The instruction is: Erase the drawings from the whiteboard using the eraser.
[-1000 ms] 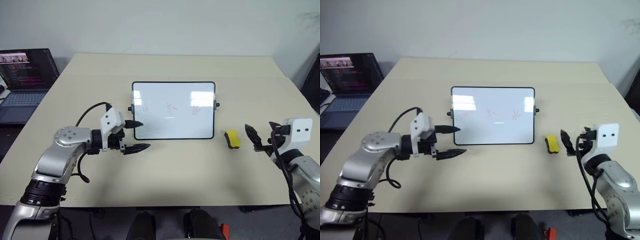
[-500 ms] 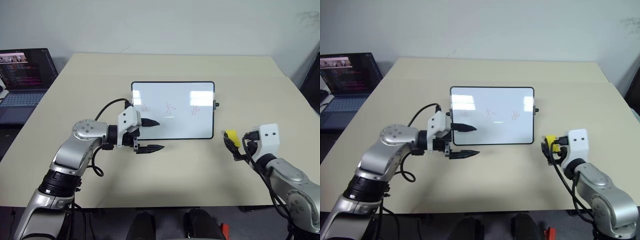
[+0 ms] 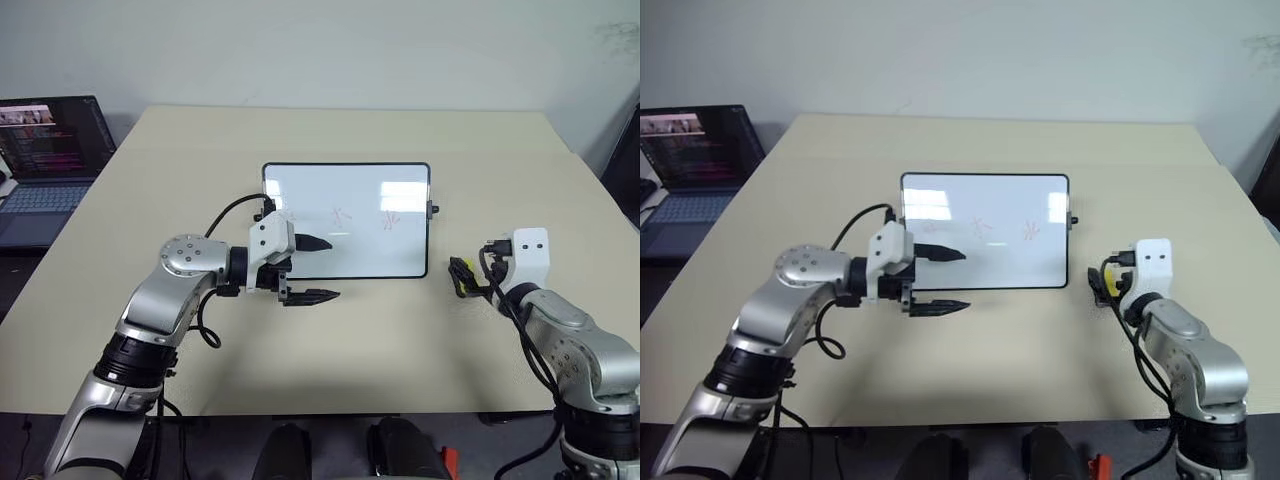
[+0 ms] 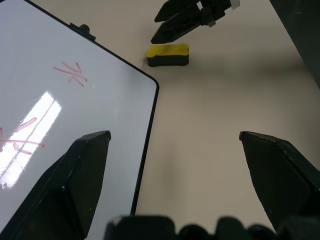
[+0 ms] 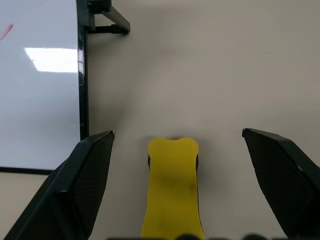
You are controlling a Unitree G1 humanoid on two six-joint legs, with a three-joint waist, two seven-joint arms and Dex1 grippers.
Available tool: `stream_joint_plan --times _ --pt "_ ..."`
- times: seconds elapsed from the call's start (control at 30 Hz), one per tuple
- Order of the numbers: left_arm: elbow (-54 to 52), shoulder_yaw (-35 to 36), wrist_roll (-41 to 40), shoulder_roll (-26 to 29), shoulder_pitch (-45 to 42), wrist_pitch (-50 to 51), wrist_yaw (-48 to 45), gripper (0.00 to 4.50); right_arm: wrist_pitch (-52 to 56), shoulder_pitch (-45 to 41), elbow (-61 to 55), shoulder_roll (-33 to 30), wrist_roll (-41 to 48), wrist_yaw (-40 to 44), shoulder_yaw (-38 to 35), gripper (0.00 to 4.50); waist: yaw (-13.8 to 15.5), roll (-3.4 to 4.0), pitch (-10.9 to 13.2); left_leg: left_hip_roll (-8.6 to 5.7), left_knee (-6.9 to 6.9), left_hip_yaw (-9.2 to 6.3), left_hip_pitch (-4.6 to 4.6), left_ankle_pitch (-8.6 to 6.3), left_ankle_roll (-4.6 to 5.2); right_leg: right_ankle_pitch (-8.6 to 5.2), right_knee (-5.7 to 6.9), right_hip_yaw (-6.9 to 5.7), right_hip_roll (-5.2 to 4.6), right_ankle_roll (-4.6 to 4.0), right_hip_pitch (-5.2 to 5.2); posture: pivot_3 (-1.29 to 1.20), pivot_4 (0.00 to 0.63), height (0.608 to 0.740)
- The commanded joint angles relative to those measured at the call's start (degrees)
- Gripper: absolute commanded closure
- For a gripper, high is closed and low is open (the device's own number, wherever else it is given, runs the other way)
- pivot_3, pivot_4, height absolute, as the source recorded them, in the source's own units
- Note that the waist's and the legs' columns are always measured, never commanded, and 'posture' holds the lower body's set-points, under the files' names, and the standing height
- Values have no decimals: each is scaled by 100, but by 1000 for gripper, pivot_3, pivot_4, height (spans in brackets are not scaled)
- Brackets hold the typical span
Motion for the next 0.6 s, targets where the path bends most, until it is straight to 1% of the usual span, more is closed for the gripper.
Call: stream_joint_plan --times 0.03,0.6 --pt "-25 -16 54 -40 -164 -127 -48 0 -171 -151 64 24 -107 36 -126 25 1 0 0 0 0 0 0 0 0 0 0 0 0 0 0 0 150 740" --pt "84 -25 157 -163 -192 -233 -124 0 -134 -99 271 234 -348 180 96 25 -2 1 1 0 0 -1 -1 0 0 0 0 0 0 0 -1 0 150 740"
